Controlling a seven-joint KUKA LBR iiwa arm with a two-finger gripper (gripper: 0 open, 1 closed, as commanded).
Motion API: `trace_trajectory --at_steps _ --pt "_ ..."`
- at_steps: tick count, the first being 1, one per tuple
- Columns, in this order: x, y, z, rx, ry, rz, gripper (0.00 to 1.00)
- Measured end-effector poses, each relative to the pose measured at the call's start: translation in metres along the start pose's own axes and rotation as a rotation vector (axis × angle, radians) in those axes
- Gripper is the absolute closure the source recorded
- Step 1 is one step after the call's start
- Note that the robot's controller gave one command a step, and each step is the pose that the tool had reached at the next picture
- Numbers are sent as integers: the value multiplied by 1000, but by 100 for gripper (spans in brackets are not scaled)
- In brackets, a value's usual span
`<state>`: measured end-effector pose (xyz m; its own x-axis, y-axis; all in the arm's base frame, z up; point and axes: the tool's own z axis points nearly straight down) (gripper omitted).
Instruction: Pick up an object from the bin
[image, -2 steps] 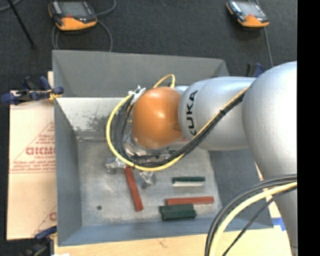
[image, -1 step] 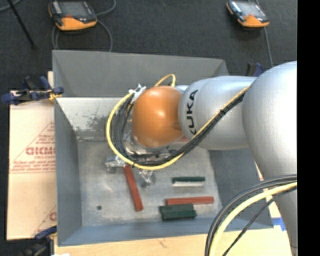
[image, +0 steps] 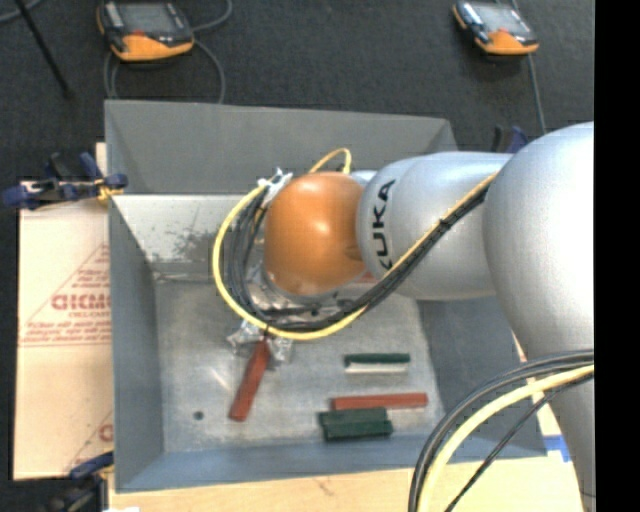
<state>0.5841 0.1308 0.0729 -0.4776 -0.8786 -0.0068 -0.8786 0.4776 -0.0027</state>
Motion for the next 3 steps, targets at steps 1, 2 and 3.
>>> trace_trajectory --at_steps 1,2,3 --pt "-1 -1 -8 0 -1 7 100" --pt "-2 -4 -44 3 2 16 100" --pt "-2 -6 -80 4 2 25 100"
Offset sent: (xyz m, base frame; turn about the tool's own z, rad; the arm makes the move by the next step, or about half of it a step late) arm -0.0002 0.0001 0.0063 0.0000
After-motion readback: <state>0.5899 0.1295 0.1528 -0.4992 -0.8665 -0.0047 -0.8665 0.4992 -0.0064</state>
